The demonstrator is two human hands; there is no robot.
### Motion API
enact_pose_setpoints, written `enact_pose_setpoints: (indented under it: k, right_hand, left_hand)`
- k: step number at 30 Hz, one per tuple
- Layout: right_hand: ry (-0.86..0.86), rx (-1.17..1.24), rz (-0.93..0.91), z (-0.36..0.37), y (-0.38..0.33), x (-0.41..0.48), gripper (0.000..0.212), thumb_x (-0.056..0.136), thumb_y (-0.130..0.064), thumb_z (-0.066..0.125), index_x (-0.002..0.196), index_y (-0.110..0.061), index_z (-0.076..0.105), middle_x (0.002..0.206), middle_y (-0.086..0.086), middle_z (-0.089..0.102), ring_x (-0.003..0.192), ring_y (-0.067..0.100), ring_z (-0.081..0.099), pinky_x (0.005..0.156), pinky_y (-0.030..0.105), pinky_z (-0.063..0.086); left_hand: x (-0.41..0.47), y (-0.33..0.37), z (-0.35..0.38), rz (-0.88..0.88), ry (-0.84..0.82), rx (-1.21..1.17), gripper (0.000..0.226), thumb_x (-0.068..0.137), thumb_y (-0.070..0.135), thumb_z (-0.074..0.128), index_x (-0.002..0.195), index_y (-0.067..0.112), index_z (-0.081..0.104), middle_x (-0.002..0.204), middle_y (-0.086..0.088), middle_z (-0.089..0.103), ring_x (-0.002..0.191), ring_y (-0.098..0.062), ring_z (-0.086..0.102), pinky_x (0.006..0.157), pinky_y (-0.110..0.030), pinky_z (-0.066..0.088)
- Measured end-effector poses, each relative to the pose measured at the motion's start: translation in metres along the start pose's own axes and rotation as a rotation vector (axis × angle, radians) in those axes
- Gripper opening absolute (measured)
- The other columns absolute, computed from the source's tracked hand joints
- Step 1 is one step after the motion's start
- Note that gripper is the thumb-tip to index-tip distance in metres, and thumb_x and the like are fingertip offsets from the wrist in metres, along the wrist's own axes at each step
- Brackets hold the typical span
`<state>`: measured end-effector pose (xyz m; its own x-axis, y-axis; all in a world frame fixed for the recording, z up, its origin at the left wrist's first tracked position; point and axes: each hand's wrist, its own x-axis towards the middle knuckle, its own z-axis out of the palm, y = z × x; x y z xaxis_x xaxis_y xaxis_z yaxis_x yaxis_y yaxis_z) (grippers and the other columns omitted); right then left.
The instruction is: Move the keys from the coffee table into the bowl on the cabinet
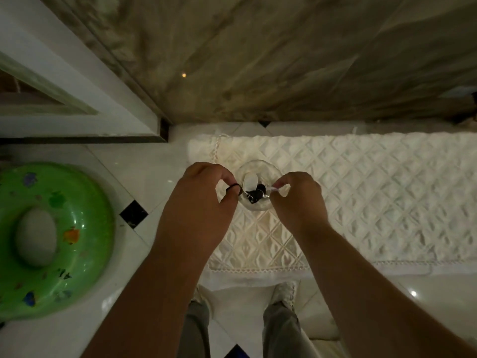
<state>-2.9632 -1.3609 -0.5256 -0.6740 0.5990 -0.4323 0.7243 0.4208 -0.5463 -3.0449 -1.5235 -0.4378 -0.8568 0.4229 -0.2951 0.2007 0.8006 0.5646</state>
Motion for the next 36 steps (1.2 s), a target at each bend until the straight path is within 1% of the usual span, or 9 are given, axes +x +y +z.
enact_pose_setpoints:
  k: [2,4,7,16,22,26,29,32,36]
  right_hand:
    - [0.013,-0.022,0.004,0.015,0.015,0.009,0.004,0.085,-0.029,0.066,0.088,-0.028,0.063,0.113,-0.007,0.057,0.110,0.022,0.051,0.085,0.038,0.047]
    - [0.040,-0.064,-0.005,0.027,0.024,0.016,0.009,0.085,-0.034,0.067,0.092,-0.028,0.068,0.128,-0.007,0.055,0.121,0.022,0.044,0.092,0.038,0.042]
    - [0.038,-0.099,-0.002,0.041,0.026,0.022,0.016,0.086,-0.038,0.065,0.098,-0.031,0.073,0.144,-0.010,0.046,0.132,0.019,0.033,0.099,0.044,0.042]
    - [0.054,-0.071,-0.028,0.043,0.031,0.028,0.025,0.087,-0.031,0.062,0.110,-0.034,0.071,0.147,-0.012,0.043,0.135,0.014,0.029,0.105,0.044,0.038]
    - [0.069,-0.020,-0.054,0.041,0.034,0.028,0.023,0.087,-0.031,0.063,0.110,-0.034,0.068,0.144,-0.011,0.046,0.132,0.014,0.034,0.101,0.034,0.038]
    - [0.072,-0.037,-0.077,0.038,0.033,0.027,0.023,0.088,-0.030,0.064,0.110,-0.032,0.068,0.143,-0.007,0.049,0.133,0.015,0.037,0.098,0.025,0.027]
    - [0.094,-0.011,-0.081,0.034,0.029,0.023,0.025,0.089,-0.028,0.064,0.114,-0.029,0.067,0.141,-0.006,0.051,0.132,0.017,0.041,0.099,0.029,0.033]
    - [0.048,0.079,-0.029,0.029,0.026,0.019,0.031,0.091,-0.031,0.061,0.121,-0.029,0.061,0.135,-0.007,0.054,0.125,0.016,0.048,0.086,0.027,0.039]
    - [-0.012,0.061,0.046,0.022,0.023,0.010,0.042,0.091,-0.038,0.057,0.132,-0.030,0.052,0.134,-0.002,0.055,0.116,0.013,0.053,0.071,0.024,0.036]
  left_hand:
    - [0.007,-0.004,0.017,0.000,0.002,-0.011,0.007,0.086,0.035,0.068,0.090,0.035,0.062,0.102,0.014,0.054,0.089,-0.003,0.056,0.070,-0.008,0.036]
    - [0.016,-0.008,0.029,-0.008,0.009,-0.017,0.007,0.086,0.036,0.067,0.089,0.036,0.061,0.104,0.015,0.054,0.089,-0.003,0.057,0.073,-0.018,0.044]
    - [0.026,-0.015,0.042,-0.030,0.019,-0.012,0.006,0.087,0.036,0.066,0.091,0.035,0.062,0.107,0.015,0.056,0.094,-0.005,0.056,0.080,-0.027,0.048]
    - [0.048,-0.022,0.078,-0.099,-0.002,-0.017,0.005,0.088,0.034,0.066,0.092,0.032,0.064,0.111,0.011,0.058,0.103,-0.010,0.056,0.088,-0.038,0.049]
    - [0.048,-0.028,0.102,-0.156,-0.049,-0.036,0.010,0.088,0.028,0.065,0.097,0.031,0.067,0.111,0.010,0.058,0.104,-0.012,0.057,0.090,-0.040,0.049]
    - [0.042,-0.029,0.105,-0.158,-0.057,-0.065,0.016,0.088,0.028,0.065,0.104,0.032,0.067,0.114,0.011,0.058,0.104,-0.010,0.057,0.090,-0.040,0.049]
    - [0.037,-0.030,0.102,-0.139,-0.032,-0.071,0.019,0.088,0.030,0.063,0.107,0.033,0.066,0.116,0.011,0.058,0.103,-0.009,0.057,0.088,-0.038,0.050]
    - [0.033,-0.030,0.098,-0.121,-0.012,-0.072,0.020,0.090,0.032,0.061,0.109,0.032,0.065,0.117,0.010,0.057,0.101,-0.009,0.057,0.086,-0.037,0.051]
    - [0.024,-0.030,0.088,-0.121,-0.003,-0.058,0.023,0.091,0.033,0.059,0.114,0.031,0.063,0.117,0.009,0.056,0.097,-0.009,0.057,0.085,-0.036,0.051]
